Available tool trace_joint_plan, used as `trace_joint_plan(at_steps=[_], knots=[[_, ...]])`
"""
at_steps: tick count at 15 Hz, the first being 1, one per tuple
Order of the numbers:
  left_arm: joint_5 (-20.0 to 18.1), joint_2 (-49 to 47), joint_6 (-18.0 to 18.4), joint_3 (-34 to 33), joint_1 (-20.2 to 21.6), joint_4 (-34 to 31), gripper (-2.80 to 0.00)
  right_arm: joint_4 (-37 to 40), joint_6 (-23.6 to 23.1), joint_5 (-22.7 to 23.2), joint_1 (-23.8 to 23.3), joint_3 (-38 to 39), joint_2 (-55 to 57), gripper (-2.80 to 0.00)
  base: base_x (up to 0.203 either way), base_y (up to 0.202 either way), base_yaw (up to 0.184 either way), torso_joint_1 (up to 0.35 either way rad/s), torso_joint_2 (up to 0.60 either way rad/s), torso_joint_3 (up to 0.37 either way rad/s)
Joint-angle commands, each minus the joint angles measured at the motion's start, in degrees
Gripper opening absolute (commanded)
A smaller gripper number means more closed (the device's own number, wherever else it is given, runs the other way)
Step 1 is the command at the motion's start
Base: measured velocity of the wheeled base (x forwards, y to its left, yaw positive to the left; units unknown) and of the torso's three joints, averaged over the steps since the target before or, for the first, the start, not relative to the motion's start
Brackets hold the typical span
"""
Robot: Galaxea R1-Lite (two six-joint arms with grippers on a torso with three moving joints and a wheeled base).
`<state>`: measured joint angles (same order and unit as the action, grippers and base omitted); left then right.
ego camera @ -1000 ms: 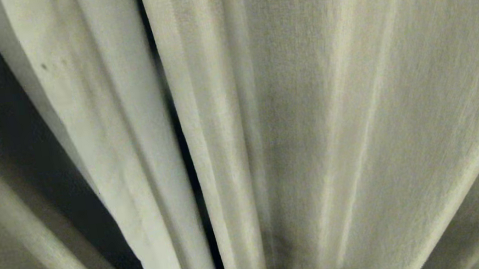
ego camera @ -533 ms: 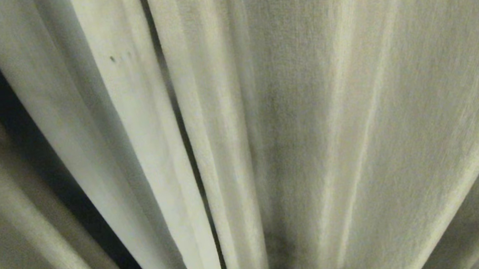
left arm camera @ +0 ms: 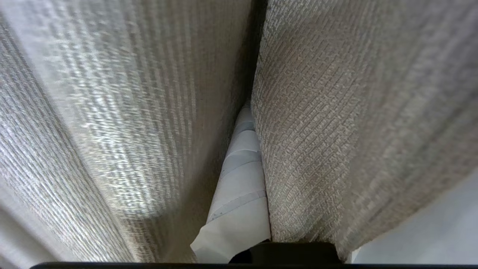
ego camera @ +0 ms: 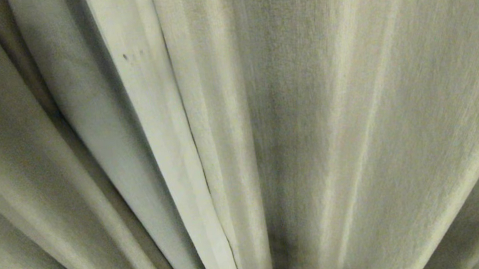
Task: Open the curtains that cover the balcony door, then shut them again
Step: Pull the outer curtains open on both sides
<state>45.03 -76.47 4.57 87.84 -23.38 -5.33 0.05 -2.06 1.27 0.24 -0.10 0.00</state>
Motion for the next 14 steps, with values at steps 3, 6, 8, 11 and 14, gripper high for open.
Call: trace_joint_plan(at_steps=[3,6,8,11,14], knots=[[-0.2,-2.8,0.0,0.0,1.1,0.2,-2.80,0.0,0.0,0.0,0.0,0.0,0.1,-2.80,0.000,0.000,0.000,0.000,0.00,0.000],[-0.3,-2.6,0.1,1.6,4.7,0.2,-2.80,0.0,0.0,0.0,0.0,0.0,0.1,-2.80,0.000,0.000,0.000,0.000,0.00,0.000],[-0.6,-2.5,0.2,3.8,7.8,0.0,-2.80,0.0,0.0,0.0,0.0,0.0,0.1,-2.80,0.000,0.000,0.000,0.000,0.00,0.000],[-0.9,-0.3,0.2,4.6,12.4,-1.0,-2.80,0.0,0.0,0.0,0.0,0.0,0.1,-2.80,0.000,0.000,0.000,0.000,0.00,0.000],[-3.1,1.2,-0.9,4.0,18.2,-1.8,-2.80,0.0,0.0,0.0,0.0,0.0,0.1,-2.80,0.000,0.000,0.000,0.000,0.00,0.000]])
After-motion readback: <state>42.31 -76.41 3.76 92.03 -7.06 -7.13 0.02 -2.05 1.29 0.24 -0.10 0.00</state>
